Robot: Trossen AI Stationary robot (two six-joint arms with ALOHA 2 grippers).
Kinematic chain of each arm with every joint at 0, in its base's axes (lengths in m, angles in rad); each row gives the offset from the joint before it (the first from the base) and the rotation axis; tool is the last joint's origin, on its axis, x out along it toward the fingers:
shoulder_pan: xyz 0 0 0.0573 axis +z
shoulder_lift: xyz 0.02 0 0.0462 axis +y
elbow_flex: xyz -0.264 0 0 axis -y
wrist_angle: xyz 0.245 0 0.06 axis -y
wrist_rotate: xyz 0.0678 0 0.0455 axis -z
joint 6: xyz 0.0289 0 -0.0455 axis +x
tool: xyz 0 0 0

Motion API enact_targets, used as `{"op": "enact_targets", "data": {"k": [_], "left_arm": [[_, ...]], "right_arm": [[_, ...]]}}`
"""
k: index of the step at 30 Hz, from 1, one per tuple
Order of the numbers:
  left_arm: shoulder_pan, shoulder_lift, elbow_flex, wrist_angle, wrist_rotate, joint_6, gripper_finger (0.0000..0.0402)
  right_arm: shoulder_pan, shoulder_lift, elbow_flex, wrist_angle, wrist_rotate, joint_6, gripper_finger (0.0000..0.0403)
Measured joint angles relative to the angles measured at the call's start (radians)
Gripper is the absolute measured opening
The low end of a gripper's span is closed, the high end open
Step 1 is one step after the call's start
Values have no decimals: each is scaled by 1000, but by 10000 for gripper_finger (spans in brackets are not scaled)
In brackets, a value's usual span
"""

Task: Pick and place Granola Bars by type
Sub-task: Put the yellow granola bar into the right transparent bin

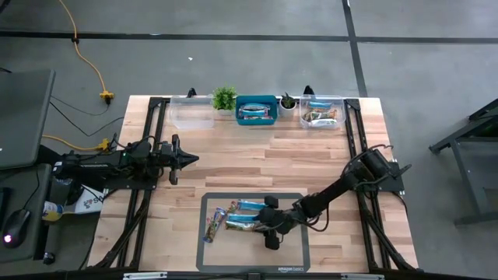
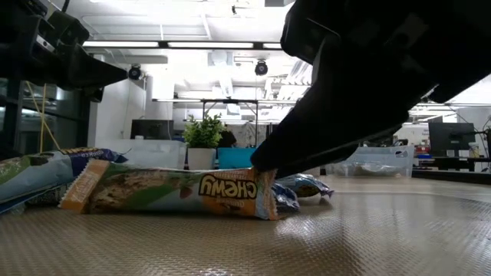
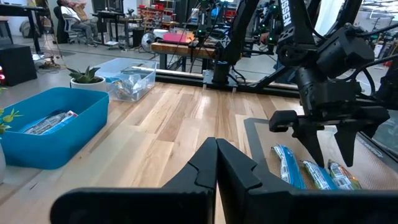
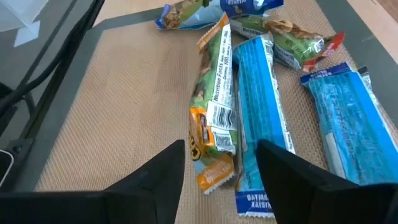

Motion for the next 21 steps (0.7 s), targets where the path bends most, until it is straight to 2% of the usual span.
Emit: {"op": "enact_targets", "data": {"k": [21], "left_arm": [[0, 0, 0, 0, 0, 0, 1]], "right_arm": [[3, 31, 2, 52, -77, 26, 186]]}}
